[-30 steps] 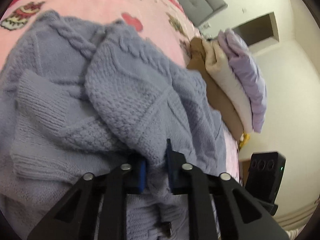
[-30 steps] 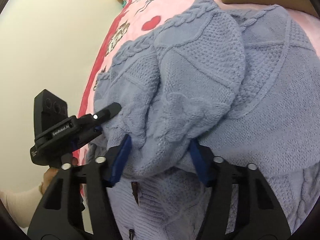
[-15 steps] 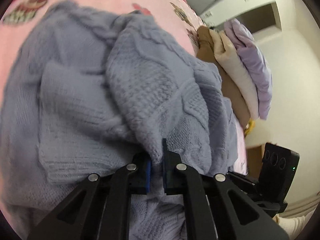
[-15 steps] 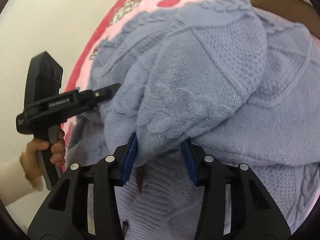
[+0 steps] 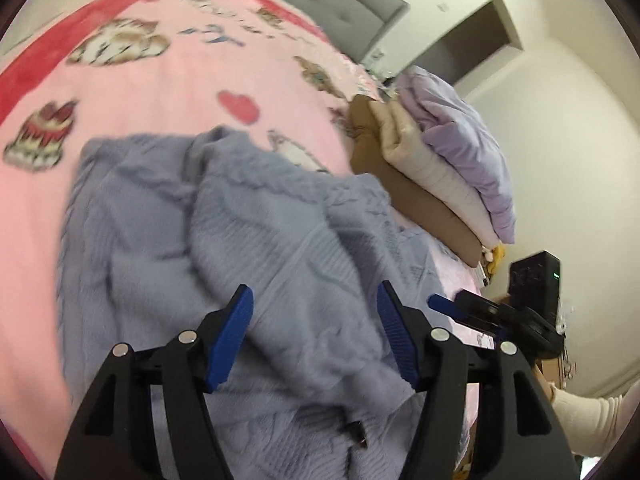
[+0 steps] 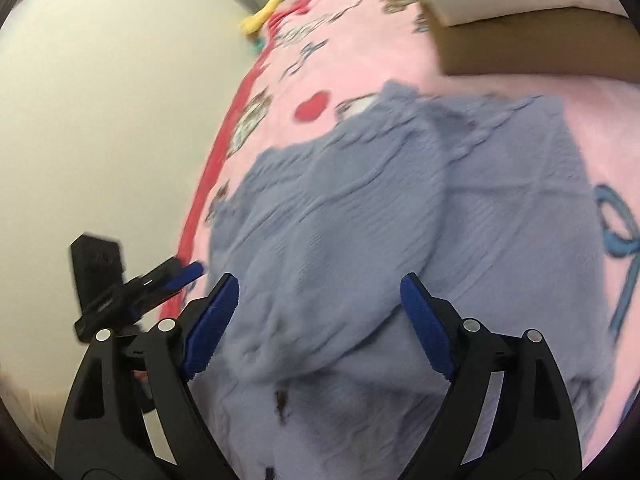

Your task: Fold large clothes

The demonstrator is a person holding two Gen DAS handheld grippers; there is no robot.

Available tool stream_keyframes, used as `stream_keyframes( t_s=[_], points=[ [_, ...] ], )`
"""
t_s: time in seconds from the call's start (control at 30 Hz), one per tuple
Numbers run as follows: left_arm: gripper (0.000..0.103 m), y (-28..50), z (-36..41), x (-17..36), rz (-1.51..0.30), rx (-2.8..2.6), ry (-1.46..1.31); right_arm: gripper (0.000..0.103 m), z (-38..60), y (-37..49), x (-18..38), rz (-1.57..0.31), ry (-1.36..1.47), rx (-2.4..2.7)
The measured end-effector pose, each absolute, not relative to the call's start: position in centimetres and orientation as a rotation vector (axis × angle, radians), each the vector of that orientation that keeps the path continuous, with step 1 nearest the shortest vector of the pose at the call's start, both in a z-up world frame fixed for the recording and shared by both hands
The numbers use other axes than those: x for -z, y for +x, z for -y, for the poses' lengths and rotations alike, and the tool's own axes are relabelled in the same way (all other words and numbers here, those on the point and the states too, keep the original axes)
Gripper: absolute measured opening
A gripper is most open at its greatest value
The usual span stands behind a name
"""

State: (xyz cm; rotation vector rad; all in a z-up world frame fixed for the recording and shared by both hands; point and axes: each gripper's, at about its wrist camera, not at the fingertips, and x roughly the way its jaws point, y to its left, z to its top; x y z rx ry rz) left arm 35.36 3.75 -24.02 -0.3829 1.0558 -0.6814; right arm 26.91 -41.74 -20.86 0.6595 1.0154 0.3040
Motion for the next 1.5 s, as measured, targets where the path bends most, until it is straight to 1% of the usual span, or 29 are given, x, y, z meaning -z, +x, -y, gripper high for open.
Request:
stream_keyframes(
  t_s=[0.07, 0.23, 0.3, 0.33, 0.37, 0.4, 0.43, 0.47, 0.57, 0.63, 0.77, 0.8, 0.83, 0.87, 0.9, 1.03, 1.17, 1.2, 1.27, 1.3, 1.33, 1.47, 1.5],
  points=[
    [0.067, 36.1, -2.5, 24.7, -1.086, 0.712, -0.361, 0.071, 42.3, 27.2, 21.3, -1.007, 0.647, -0.313],
    [0.067, 36.9, -0.3, 27.7, -1.177, 0.731, -0.363, 0.064, 41.7, 29.1, 24.3, -1.114, 0.642, -0.309],
    [0.067, 37.0, -0.5, 28.9, -1.192, 0.722, -0.394, 0.055, 41.9, 29.3, 25.4, -1.119, 0.710, -0.317],
    [0.067, 37.1, -0.6, 29.4, -1.196, 0.717, -0.411, 0.045, 42.0, 29.4, 25.9, -1.128, 0.737, -0.323],
    [0.067, 37.0, -0.7, 29.6, -1.193, 0.715, -0.416, 0.039, 42.1, 29.3, 26.0, -1.136, 0.738, -0.321],
    [0.067, 36.9, -0.8, 29.7, -1.192, 0.714, -0.411, 0.037, 42.1, 29.2, 26.0, -1.140, 0.731, -0.318],
    [0.067, 36.9, -0.7, 29.8, -1.192, 0.712, -0.399, 0.033, 42.1, 29.1, 25.7, -1.146, 0.704, -0.311],
    [0.067, 36.8, -0.5, 29.8, -1.190, 0.708, -0.380, 0.027, 41.9, 29.1, 25.5, -1.155, 0.680, -0.304],
    [0.067, 36.3, -0.1, 29.4, -1.178, 0.688, -0.342, 0.020, 41.8, 28.7, 24.4, -1.191, 0.583, -0.280],
    [0.067, 36.0, -0.1, 29.1, -1.168, 0.671, -0.334, 0.017, 42.0, 28.4, 23.7, -1.216, 0.511, -0.242],
    [0.067, 35.1, -0.5, 28.6, -1.158, 0.644, -0.341, 0.017, 43.3, 28.0, 23.0, -1.228, 0.473, -0.221],
    [0.067, 35.0, -0.4, 28.7, -1.160, 0.640, -0.334, 0.019, 43.4, 27.8, 22.6, -1.203, 0.481, -0.224],
    [0.067, 34.7, -0.5, 28.8, -1.157, 0.641, -0.326, 0.035, 43.5, 27.9, 22.6, -1.197, 0.515, -0.248],
    [0.067, 34.6, -0.6, 28.8, -1.150, 0.641, -0.326, 0.067, 43.5, 27.8, 22.8, -1.212, 0.545, -0.251],
    [0.067, 34.6, -0.7, 28.8, -1.149, 0.637, -0.339, 0.073, 43.5, 27.7, 23.0, -1.212, 0.584, -0.252],
    [0.067, 34.8, -0.9, 29.0, -1.154, 0.632, -0.386, 0.073, 42.8, 27.5, 25.2, -1.169, 0.868, -0.385],
    [0.068, 34.7, -0.7, 29.0, -1.154, 0.634, -0.370, 0.074, 41.0, 27.7, 27.2, -1.183, 0.968, -0.325],
    [0.068, 34.7, -0.8, 28.9, -1.156, 0.635, -0.372, 0.075, 40.5, 27.8, 27.2, -1.197, 0.962, -0.282],
    [0.068, 34.7, -0.9, 28.9, -1.161, 0.637, -0.380, 0.090, 39.6, 28.4, 27.1, -1.222, 0.950, -0.274],
    [0.068, 34.8, -0.9, 28.9, -1.163, 0.637, -0.385, 0.093, 39.3, 28.8, 27.0, -1.233, 0.941, -0.269],
    [0.068, 34.8, -0.9, 29.0, -1.164, 0.637, -0.387, 0.095, 38.9, 29.1, 27.0, -1.252, 0.941, -0.243],
    [0.070, 34.9, -1.0, 29.0, -1.165, 0.640, -0.392, 0.095, 38.7, 29.6, 27.3, -1.274, 1.003, -0.154],
    [0.071, 34.9, -1.0, 29.0, -1.164, 0.642, -0.396, 0.095, 38.5, 29.8, 27.5, -1.314, 0.998, -0.193]
  ],
)
